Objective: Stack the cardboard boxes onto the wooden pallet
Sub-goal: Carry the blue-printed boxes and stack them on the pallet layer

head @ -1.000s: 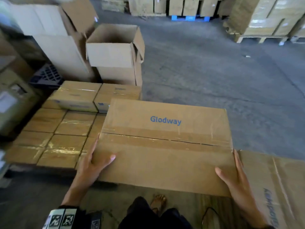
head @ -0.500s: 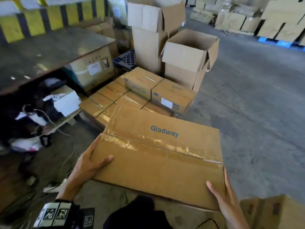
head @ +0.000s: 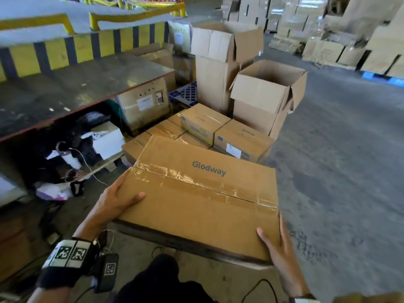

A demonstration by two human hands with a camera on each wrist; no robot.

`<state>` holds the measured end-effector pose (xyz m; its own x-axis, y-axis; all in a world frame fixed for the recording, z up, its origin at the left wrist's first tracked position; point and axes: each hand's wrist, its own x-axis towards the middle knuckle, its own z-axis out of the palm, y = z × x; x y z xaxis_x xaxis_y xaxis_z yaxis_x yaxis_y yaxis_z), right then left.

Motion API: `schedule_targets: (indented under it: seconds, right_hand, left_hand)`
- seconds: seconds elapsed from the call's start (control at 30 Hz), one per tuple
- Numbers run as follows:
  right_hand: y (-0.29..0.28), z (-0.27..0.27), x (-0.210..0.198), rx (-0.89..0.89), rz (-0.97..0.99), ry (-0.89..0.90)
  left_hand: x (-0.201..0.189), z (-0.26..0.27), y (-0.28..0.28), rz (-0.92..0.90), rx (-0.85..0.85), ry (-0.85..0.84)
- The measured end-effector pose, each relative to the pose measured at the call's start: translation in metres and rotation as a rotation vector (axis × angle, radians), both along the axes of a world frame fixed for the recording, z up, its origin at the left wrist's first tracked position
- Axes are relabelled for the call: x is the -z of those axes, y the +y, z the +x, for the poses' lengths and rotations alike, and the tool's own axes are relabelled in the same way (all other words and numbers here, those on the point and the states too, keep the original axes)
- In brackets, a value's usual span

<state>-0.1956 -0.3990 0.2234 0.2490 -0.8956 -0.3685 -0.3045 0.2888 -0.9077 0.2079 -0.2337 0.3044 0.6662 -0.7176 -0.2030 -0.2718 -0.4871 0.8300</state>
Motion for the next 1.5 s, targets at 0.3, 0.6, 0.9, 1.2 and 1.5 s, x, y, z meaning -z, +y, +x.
schedule_targets:
  seconds: [0.3, 0.6, 0.9, 1.2, 1.5]
  right_hand:
    - [-0.040, 0.088, 0.011, -0.011, 0.027, -0.022]
    - [-0.149, 0.253, 0.040, 0.023, 0.093, 0.058]
    - [-0.293, 0.482, 0.098, 0.157, 0.197, 0.201]
    - [-0.413, 0.628, 0.153, 0.318, 0.489, 0.296]
    - [-0.490, 0.697, 0.306, 0.400, 0.378, 0.250]
  left_hand:
    - [0.020, 0.082, -0.036, 0.082, -0.002, -0.006]
    - [0.067, 0.242, -0.145, 0.170, 0.032, 0.062]
    - [0.141, 0.490, -0.339, 0.335, 0.209, 0.184]
    - [0.202, 0.643, -0.540, 0.521, 0.316, 0.234]
    - [0.359, 0.698, -0.681, 0.523, 0.296, 0.253]
